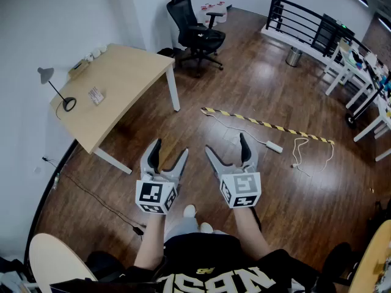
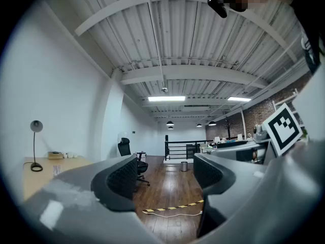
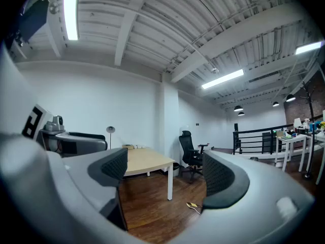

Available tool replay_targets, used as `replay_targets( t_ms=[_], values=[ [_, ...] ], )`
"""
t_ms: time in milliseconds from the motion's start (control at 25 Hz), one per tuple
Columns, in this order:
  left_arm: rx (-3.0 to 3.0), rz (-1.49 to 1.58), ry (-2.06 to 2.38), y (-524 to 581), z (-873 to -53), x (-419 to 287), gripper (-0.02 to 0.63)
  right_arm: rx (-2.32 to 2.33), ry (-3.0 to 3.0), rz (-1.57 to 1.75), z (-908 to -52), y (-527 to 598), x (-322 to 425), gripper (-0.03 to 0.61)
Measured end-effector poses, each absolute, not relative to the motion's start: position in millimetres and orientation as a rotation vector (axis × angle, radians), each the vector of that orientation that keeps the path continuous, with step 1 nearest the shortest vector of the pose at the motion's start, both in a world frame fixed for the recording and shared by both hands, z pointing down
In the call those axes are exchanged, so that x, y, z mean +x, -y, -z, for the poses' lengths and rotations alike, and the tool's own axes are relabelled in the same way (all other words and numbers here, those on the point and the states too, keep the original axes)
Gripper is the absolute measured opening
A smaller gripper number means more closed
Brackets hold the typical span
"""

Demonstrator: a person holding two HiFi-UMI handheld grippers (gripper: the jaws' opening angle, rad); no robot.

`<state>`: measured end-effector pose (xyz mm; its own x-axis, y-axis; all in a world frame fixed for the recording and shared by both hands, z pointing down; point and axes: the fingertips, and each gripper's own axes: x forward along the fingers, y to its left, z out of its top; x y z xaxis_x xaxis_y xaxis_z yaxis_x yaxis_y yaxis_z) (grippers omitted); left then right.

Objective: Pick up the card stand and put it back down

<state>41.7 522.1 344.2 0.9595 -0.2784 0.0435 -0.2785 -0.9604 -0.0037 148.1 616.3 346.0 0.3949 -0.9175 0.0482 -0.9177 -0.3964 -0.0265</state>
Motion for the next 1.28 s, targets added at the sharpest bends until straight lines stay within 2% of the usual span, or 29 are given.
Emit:
replay_targets(
  t_ms=[520,600,880,1280],
  values=[
    [3.143,0.013,0.194,-381,-331,122,0.347,2.723,1.469,-0.030,-342,-508,215,0.459],
    [3.137,0.006,0.166,-370,-337,137,0.327,2.747,1.438,-0.075,-350,-504,232,0.457],
    [3.153,-0.034,0.020,-359,-344,206,0.327,2.774,1.384,-0.074,-348,-484,285,0.440],
    [3.185,-0.052,0.137,-305,-332,298,0.328,2.745,1.489,-0.064,-338,-427,380,0.442]
  ],
)
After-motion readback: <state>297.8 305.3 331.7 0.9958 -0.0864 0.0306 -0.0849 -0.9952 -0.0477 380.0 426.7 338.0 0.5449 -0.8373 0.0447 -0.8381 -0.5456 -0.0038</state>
